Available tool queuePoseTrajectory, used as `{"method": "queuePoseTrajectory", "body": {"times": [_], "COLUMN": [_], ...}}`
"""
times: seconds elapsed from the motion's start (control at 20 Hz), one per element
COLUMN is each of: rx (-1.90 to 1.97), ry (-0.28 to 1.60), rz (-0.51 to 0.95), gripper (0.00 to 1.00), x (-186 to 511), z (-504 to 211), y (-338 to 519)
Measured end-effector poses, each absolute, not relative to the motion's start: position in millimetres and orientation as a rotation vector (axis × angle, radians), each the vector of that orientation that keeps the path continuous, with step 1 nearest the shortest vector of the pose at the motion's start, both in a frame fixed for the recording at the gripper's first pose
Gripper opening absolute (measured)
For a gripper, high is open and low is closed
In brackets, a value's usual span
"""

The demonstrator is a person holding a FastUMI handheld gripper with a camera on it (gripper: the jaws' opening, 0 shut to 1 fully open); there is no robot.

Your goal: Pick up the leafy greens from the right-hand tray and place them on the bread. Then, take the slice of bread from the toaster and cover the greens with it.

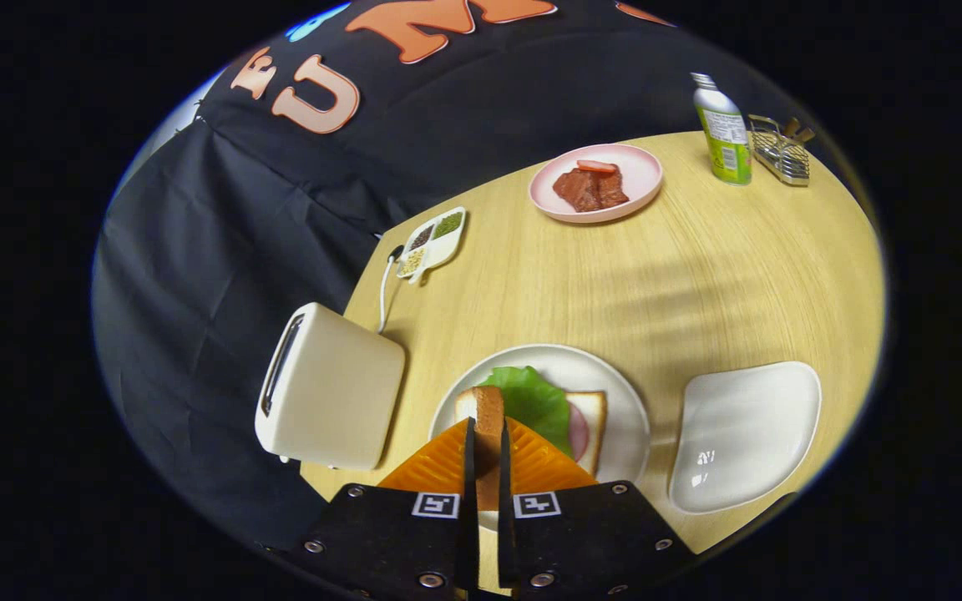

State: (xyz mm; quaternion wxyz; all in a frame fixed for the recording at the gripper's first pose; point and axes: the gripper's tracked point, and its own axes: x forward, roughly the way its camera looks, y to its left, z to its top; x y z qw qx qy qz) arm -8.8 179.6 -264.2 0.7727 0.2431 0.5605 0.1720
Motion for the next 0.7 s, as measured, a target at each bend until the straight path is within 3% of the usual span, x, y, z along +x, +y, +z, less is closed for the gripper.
{"method": "queuePoseTrajectory", "body": {"times": [0.2, 0.45, 0.7], "rx": [0.482, 0.279, 0.187], "ry": [1.16, 1.067, 0.883], "rz": [0.365, 0.317, 0.278], "gripper": [0.13, 0.36, 0.51], "x": [-6, -1, 20], "z": [-270, -278, -250], "y": [169, 146, 127]}}
